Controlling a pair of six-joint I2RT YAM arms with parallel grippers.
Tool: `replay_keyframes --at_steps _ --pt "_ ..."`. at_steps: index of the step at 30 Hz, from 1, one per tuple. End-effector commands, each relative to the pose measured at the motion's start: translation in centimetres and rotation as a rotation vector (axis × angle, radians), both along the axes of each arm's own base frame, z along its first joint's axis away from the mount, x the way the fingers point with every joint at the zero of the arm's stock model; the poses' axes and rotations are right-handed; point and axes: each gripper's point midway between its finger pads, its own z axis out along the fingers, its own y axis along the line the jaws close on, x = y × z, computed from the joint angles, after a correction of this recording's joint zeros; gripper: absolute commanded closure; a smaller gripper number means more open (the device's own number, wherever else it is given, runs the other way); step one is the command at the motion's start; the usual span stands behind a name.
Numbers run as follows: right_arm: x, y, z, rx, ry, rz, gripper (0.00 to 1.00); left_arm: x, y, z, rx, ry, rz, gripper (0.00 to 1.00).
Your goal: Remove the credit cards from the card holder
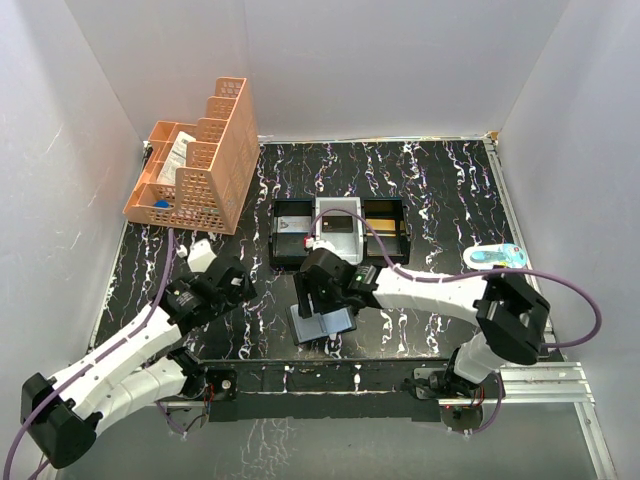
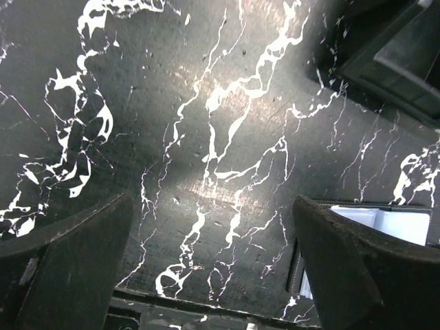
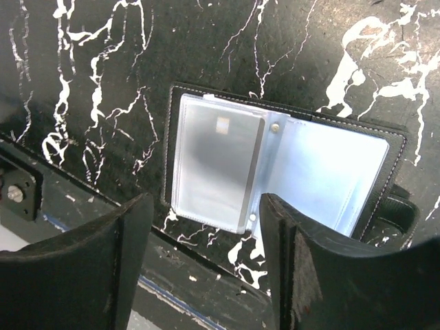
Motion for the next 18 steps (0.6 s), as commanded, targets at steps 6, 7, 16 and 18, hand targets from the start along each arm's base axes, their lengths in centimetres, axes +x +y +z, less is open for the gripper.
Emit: replay_keyframes --at_steps 6,7,16,18 --pt "2.3 2.3 1.2 0.005 -0.157 -0.037 0.40 1.3 0.7 1.6 0.081 -0.062 -0.050 0.01" --pt "2.3 2.5 1.1 0.001 -0.157 -0.031 0.40 1.4 0.1 1.7 0.055 -0.077 -0.076 0.01" --pt "1.5 2.6 -3.4 -0.186 -0.042 -0.040 0.38 0.5 -0.8 1.5 -0.089 -0.136 -0.090 0.01" --pt "1.4 2.6 -3.7 -0.192 -0.043 -0.045 0.38 0.4 -0.8 1.8 -0.096 -0.144 -0.091 0.01"
